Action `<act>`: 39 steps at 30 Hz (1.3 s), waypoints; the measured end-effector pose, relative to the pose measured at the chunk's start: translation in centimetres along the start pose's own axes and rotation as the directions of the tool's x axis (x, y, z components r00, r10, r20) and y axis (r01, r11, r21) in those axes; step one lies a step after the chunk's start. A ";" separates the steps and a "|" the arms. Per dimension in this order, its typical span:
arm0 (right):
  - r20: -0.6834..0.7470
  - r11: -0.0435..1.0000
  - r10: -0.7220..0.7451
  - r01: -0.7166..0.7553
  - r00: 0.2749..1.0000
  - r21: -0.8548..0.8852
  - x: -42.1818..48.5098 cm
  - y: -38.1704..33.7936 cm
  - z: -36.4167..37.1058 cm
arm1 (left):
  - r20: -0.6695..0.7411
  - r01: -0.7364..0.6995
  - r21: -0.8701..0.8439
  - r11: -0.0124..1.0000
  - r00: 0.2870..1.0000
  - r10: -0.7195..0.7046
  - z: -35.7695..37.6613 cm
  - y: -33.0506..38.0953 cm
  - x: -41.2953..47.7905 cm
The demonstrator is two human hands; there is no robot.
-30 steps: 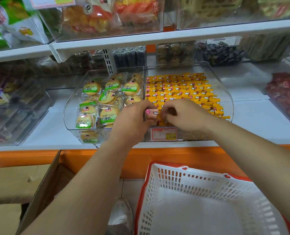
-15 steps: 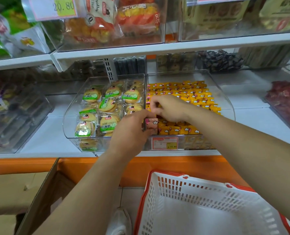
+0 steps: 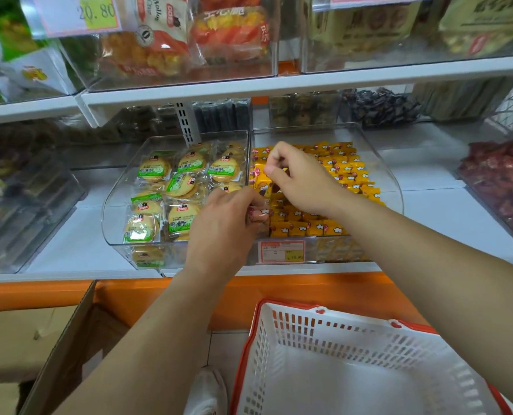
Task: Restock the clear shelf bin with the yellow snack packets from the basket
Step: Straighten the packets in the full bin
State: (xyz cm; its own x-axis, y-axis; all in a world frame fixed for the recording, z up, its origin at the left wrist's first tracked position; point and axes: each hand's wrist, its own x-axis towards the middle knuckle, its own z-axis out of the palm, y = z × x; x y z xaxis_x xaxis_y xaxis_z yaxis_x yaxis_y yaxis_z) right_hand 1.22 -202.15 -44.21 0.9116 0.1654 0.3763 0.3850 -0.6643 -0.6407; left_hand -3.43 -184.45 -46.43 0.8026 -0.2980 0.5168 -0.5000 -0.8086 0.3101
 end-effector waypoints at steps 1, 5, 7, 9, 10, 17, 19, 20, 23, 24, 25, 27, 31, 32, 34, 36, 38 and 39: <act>-0.021 1.000 0.003 -0.003 1.000 0.001 0.0 0.0 -0.2 | -0.018 0.001 0.012 1.000 1.000 -0.001 0.0 0.0 0.1; -0.047 1.000 0.017 -0.018 0.999 -0.013 0.1 0.2 -0.9 | 0.045 0.037 0.014 0.999 0.998 -0.037 0.4 0.0 -0.2; -0.037 0.999 0.016 -0.017 0.999 -0.041 0.1 0.1 -0.9 | 0.149 0.099 0.028 0.995 0.984 -0.102 0.7 -0.2 -0.3; -0.022 0.997 0.008 -0.010 1.000 -0.073 0.4 -0.1 -0.9 | 0.173 0.120 0.059 0.991 0.976 -0.129 0.9 -0.3 -0.2; -0.015 0.996 0.005 -0.006 1.000 -0.088 0.5 -0.2 -0.9 | 0.169 0.117 0.078 0.990 0.977 -0.129 0.9 -0.2 0.0; 0.015 0.991 -0.002 0.004 1.000 -0.130 1.1 -0.5 -0.8 | 0.103 0.031 0.287 0.957 0.993 -0.063 0.9 0.5 0.4; 0.035 0.989 0.002 0.003 0.999 -0.148 1.0 -0.3 -0.6 | 0.108 0.022 0.328 0.944 0.992 -0.060 1.2 0.9 0.4; 0.045 0.988 0.012 -0.005 0.999 -0.155 1.0 -0.2 -0.6 | 0.132 0.018 0.349 0.937 0.989 -0.069 1.3 1.1 0.3; 0.048 0.984 0.033 -0.025 0.998 -0.177 1.2 -0.1 -0.9 | 0.215 0.010 0.380 0.925 0.971 -0.099 1.4 1.5 0.2; 0.036 0.981 0.025 -0.018 0.999 -0.191 1.4 -0.2 -1.1 | 0.247 0.007 0.382 0.924 0.963 -0.109 1.4 1.6 0.1; 0.023 0.979 0.014 -0.009 1.000 -0.203 1.4 -0.3 -1.2 | 0.277 0.002 0.382 0.924 0.954 -0.117 1.3 1.7 0.0; 0.008 0.977 -0.001 0.003 1.000 -0.215 1.5 -0.6 -1.3 | 0.313 0.001 0.377 0.926 0.941 -0.128 1.3 1.9 0.0; 0.064 0.980 0.011 0.002 0.998 -0.199 1.3 -0.9 -1.0 | 0.354 -0.011 0.379 0.925 0.925 -0.134 0.9 2.1 0.0; 0.083 0.984 0.014 0.002 0.996 -0.181 1.2 -1.0 -0.9 | 0.360 -0.026 0.388 0.921 0.924 -0.126 0.8 2.2 -0.1; 0.129 0.990 0.013 0.005 0.992 -0.140 0.9 -1.0 -0.9 | 0.353 -0.050 0.399 0.916 0.930 -0.103 0.6 2.3 -0.2; 0.205 0.994 -0.006 0.028 0.979 -0.107 0.6 -0.9 -0.6 | 0.318 -0.067 0.407 0.911 0.945 -0.073 0.3 1.9 -0.5; 0.229 0.991 -0.013 0.044 0.973 -0.130 0.2 -0.8 -0.3 | 0.286 -0.077 0.397 0.915 0.957 -0.043 0.3 1.4 -0.7; 0.205 0.988 -0.011 0.042 0.979 -0.152 0.3 -0.7 -0.1 | 0.278 -0.074 0.380 0.922 0.960 -0.038 0.3 1.2 -0.8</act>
State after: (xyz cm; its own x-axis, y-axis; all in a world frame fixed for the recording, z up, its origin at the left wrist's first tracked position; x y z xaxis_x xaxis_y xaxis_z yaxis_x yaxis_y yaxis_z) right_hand 1.16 -201.71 -43.56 0.9176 0.3183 0.2379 0.3971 -0.7595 -0.5153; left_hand -4.57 -185.30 -46.70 0.8796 -0.3964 0.2629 -0.3966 -0.9163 -0.0548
